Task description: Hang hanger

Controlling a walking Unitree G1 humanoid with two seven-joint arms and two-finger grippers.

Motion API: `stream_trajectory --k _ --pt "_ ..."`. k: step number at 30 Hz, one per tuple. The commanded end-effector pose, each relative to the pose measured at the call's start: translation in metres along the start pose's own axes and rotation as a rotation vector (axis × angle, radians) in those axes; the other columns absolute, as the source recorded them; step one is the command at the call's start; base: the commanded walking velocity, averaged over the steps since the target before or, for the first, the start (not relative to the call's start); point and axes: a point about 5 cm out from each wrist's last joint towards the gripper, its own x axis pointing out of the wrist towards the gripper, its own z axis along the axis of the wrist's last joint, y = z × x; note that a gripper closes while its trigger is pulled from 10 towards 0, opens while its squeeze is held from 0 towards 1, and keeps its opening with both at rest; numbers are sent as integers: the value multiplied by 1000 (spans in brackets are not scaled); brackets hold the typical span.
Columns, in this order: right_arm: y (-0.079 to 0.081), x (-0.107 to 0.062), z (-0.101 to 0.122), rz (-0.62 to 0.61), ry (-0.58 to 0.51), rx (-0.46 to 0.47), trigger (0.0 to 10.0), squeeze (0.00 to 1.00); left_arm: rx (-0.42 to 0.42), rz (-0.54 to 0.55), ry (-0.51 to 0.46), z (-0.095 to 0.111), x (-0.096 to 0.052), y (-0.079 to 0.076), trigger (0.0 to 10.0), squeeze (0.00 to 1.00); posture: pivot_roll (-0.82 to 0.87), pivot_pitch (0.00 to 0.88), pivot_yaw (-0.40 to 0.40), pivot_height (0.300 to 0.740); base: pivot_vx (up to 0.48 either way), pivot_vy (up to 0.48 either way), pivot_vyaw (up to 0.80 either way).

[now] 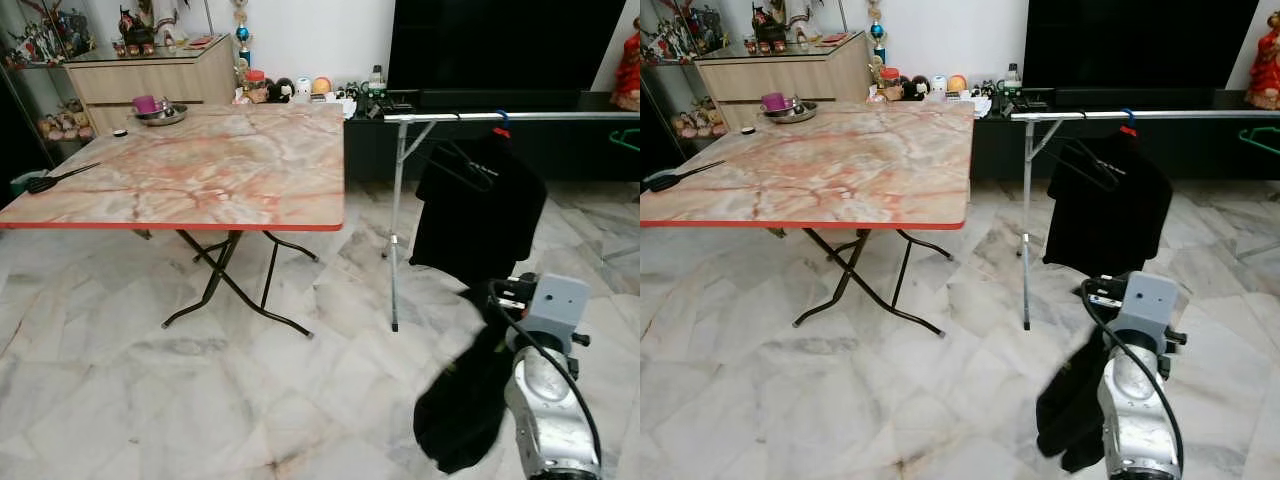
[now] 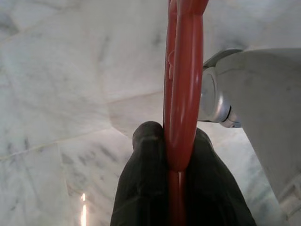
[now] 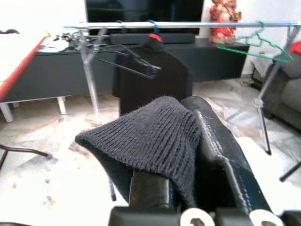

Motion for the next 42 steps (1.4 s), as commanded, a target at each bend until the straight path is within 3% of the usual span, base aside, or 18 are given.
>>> stream_trajectory --k 1,9,24,35,42 --pt "8 3 14 23 -55 17 10000 0 4 12 30 -8 -1 3 10000 0 125 0 -9 740 0 472 0" --pt "11 5 17 34 -65 16 10000 0 -7 1 32 -11 -1 -8 10000 0 124 0 -17 740 0 397 0" --pt "14 8 20 54 -80 7 10000 0 -74 -5 8 -10 -1 -8 10000 0 123 0 -20 740 0 0 0" --pt "22 7 27 134 -132 -58 10000 0 -73 -12 9 -9 -1 -6 10000 0 121 0 -20 740 415 0 261" --pt "35 4 35 223 -166 1 10000 0 -70 -15 14 -9 -1 -6 10000 0 121 0 -21 740 429 0 530"
